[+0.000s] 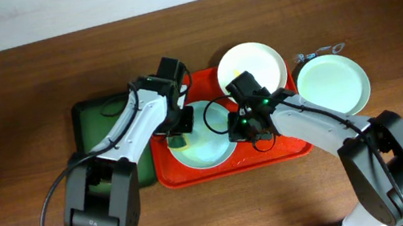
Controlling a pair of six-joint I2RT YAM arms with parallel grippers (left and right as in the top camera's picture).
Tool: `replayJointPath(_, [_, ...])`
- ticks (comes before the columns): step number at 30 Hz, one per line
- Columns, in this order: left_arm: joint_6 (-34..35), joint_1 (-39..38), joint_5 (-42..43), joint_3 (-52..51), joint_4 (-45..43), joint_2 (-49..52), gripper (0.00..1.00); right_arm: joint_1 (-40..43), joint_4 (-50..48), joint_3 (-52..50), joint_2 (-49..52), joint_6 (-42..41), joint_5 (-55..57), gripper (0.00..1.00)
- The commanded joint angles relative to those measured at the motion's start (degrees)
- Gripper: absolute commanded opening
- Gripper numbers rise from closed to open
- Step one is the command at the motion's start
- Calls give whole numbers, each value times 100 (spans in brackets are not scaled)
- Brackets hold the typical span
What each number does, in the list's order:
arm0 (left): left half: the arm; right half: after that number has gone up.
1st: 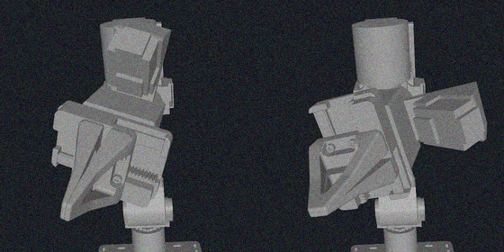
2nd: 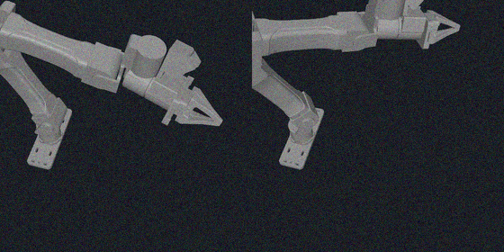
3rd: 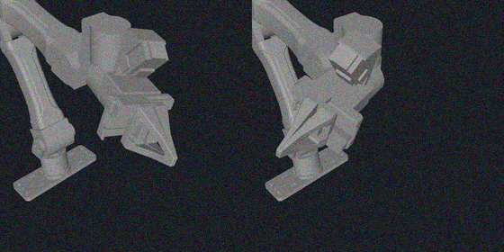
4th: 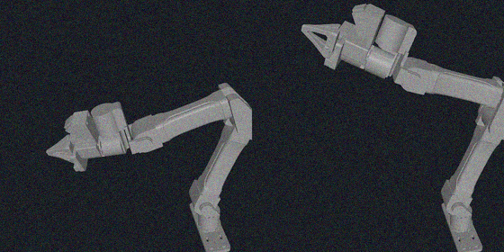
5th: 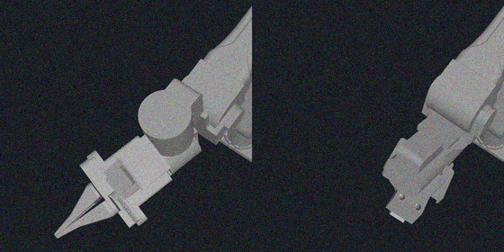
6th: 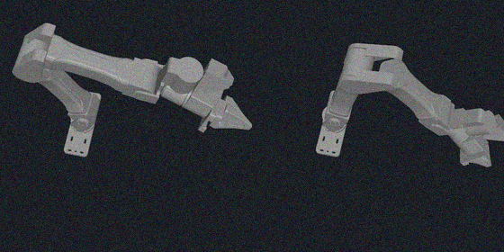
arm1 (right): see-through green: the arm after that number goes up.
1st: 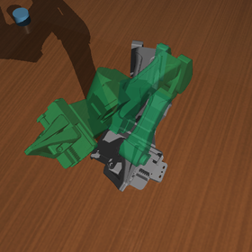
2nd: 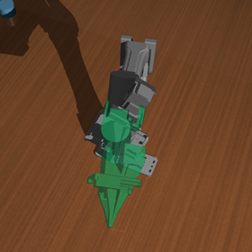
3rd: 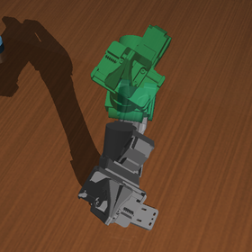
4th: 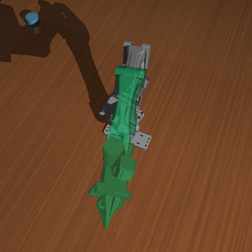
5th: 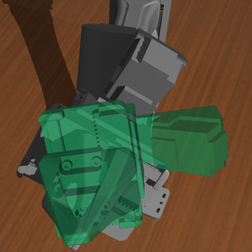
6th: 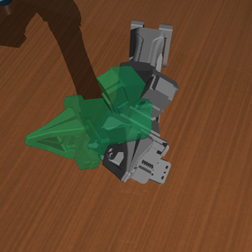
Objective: Clean dirty plates on tray and stack at the side
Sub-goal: 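Scrub the light blue plate with the sponge while right gripper holds rim, then return the sponge to the green tray and raise the left arm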
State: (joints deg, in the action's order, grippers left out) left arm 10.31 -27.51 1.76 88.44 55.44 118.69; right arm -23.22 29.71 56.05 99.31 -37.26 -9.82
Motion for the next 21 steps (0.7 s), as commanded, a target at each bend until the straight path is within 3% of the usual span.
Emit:
replayJointPath(1, [103,-94,-103,-481,-173,-133,0,37,0,-24,28,42,-9,4])
replayJointPath(7, [70,-245,1860,-815,-551,-219,0,37,2,-24,28,42,-9,5])
replayJointPath(9, [72,-179,1987,-643,-564,-389,0,37,0,-24,28,42,-7,5])
replayJointPath(15, [70,723,-160,-317,-111,-1198,0,37,0,-24,28,42,-7,5])
replayJointPath(21, [33,1606,-780,-328,0,-1274,0,37,2,-24,28,44,-7,5])
